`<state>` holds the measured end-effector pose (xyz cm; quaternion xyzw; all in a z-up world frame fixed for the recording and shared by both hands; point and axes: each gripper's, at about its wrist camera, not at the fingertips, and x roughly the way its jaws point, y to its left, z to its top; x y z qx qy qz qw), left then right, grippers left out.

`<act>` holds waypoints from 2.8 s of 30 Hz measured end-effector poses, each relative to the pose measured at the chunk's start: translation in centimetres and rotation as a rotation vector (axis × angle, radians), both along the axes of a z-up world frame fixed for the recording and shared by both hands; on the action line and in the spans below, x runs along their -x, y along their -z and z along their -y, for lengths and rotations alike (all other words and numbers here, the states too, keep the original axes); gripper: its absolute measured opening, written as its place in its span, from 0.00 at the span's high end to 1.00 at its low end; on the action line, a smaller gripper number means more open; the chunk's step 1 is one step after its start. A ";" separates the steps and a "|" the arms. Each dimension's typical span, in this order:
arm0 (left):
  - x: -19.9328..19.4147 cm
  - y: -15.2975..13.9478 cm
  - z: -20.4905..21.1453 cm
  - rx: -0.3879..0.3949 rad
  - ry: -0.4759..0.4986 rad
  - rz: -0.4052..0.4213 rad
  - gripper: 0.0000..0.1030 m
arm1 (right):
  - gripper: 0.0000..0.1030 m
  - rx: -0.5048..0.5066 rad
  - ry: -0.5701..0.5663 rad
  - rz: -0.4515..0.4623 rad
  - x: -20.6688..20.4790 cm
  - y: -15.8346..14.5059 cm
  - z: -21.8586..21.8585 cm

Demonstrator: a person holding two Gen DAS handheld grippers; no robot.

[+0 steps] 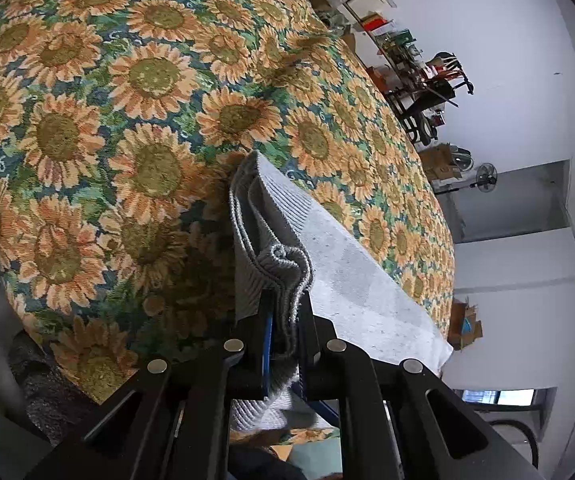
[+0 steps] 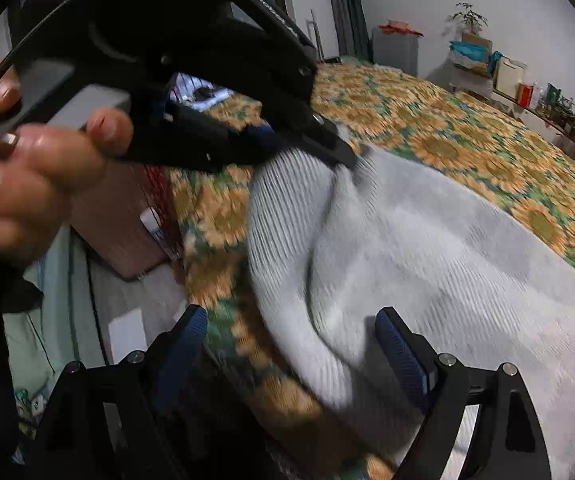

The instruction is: Fold clothes

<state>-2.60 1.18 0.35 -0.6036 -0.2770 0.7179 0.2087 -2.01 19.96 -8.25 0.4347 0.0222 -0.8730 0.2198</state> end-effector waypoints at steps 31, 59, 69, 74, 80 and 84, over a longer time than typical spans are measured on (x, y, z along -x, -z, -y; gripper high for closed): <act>5.5 2.1 -5.3 0.137 0.036 0.162 0.46 | 0.82 -0.005 0.179 -0.057 0.7 -1.2 -2.5; -7.6 -13.9 -41.4 0.025 0.753 -0.374 0.82 | 0.83 0.166 0.882 -0.341 -16.2 -9.0 -28.8; -11.3 -2.4 -57.4 0.142 1.019 -0.217 0.97 | 0.84 0.299 1.133 -0.104 -18.1 -1.0 -39.0; -9.4 2.1 -57.3 0.206 0.974 -0.137 0.98 | 0.83 0.362 1.116 -0.084 -17.9 0.6 -40.2; -8.1 -0.9 -54.7 0.187 0.906 -0.190 0.96 | 0.83 0.383 1.111 -0.082 -17.9 0.9 -40.4; -6.9 -2.3 -50.2 0.199 0.842 -0.210 0.96 | 0.83 0.338 1.125 -0.083 -18.1 0.9 -39.6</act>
